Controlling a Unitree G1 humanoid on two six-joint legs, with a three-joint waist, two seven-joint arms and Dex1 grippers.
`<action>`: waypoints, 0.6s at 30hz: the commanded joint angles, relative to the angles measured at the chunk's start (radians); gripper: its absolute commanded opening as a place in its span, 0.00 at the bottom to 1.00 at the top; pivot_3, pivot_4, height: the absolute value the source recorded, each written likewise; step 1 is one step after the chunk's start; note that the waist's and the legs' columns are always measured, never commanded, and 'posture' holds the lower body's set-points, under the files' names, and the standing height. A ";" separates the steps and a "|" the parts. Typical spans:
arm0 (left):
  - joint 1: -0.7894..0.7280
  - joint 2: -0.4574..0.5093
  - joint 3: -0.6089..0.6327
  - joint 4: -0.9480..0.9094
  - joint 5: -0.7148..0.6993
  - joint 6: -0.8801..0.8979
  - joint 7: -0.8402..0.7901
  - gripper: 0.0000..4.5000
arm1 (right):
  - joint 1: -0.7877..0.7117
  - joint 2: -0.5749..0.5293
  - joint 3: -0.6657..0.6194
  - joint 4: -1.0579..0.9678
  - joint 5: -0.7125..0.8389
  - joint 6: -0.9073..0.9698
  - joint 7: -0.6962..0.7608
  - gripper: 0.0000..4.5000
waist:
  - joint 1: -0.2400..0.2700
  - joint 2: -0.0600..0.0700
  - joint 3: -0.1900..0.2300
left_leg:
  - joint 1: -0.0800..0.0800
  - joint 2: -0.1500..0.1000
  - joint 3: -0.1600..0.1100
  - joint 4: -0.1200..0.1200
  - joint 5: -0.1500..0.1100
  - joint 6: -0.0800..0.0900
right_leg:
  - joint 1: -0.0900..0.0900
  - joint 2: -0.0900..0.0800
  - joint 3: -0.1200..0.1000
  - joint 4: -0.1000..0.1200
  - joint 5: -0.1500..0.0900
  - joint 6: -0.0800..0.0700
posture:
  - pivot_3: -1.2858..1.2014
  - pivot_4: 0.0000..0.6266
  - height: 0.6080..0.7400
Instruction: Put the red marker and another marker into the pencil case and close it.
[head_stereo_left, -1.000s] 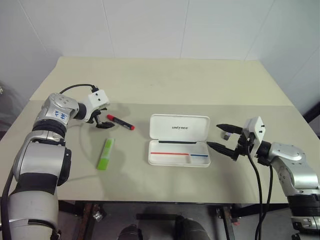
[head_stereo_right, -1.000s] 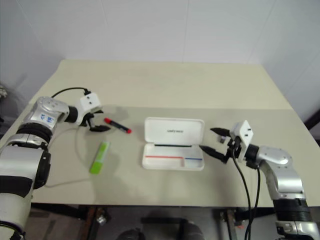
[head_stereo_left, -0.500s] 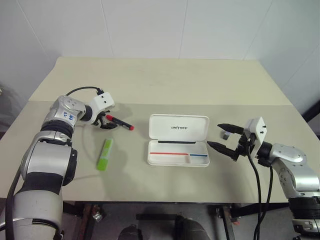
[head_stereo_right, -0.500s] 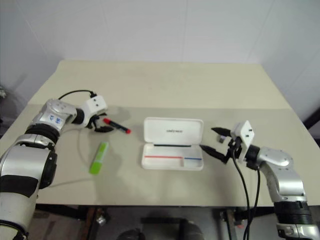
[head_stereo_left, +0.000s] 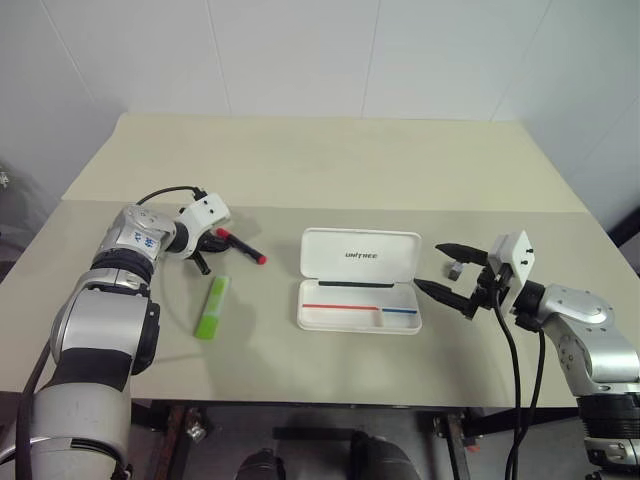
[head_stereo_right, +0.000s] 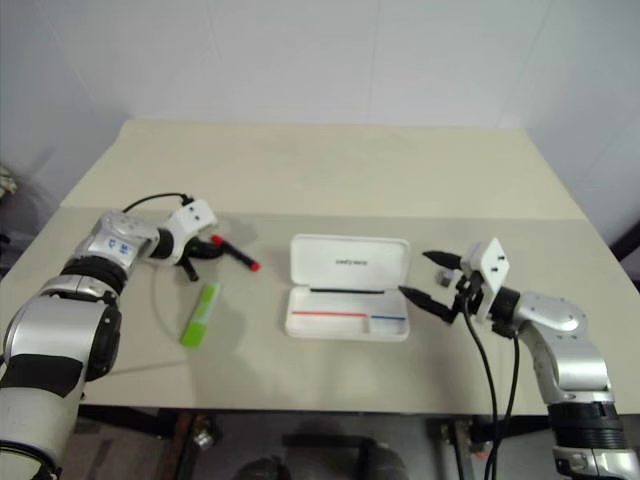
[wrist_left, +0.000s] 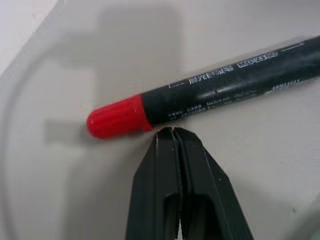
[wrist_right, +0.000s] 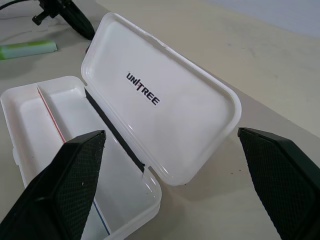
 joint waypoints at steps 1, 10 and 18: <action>-0.028 0.010 0.006 -0.019 0.005 -0.035 -0.020 0.01 | -0.016 0.002 -0.029 -0.023 0.016 -0.007 -0.007 1.00 | 0.000 0.000 0.000 | 0.000 0.000 0.000 0.000 0.000 0.000 | 0.000 0.000 0.000 0.000 0.000 0.000 | 0.52 0.24 1.00; -0.069 0.032 -0.003 -0.046 0.002 -0.158 -0.145 0.01 | -0.048 0.012 -0.014 0.009 0.007 -0.013 0.006 1.00 | -0.002 0.000 0.000 | 0.000 0.000 0.000 0.000 0.000 0.000 | 0.000 0.000 0.000 0.000 0.000 0.000 | 0.52 0.24 1.00; -0.096 0.038 0.019 -0.047 -0.016 -0.156 -0.129 0.01 | -0.098 0.024 0.007 0.058 -0.005 -0.028 0.022 1.00 | -0.002 0.000 0.000 | 0.000 0.000 0.000 0.000 0.000 0.000 | 0.000 0.000 0.000 0.000 0.000 0.000 | 0.52 0.24 1.00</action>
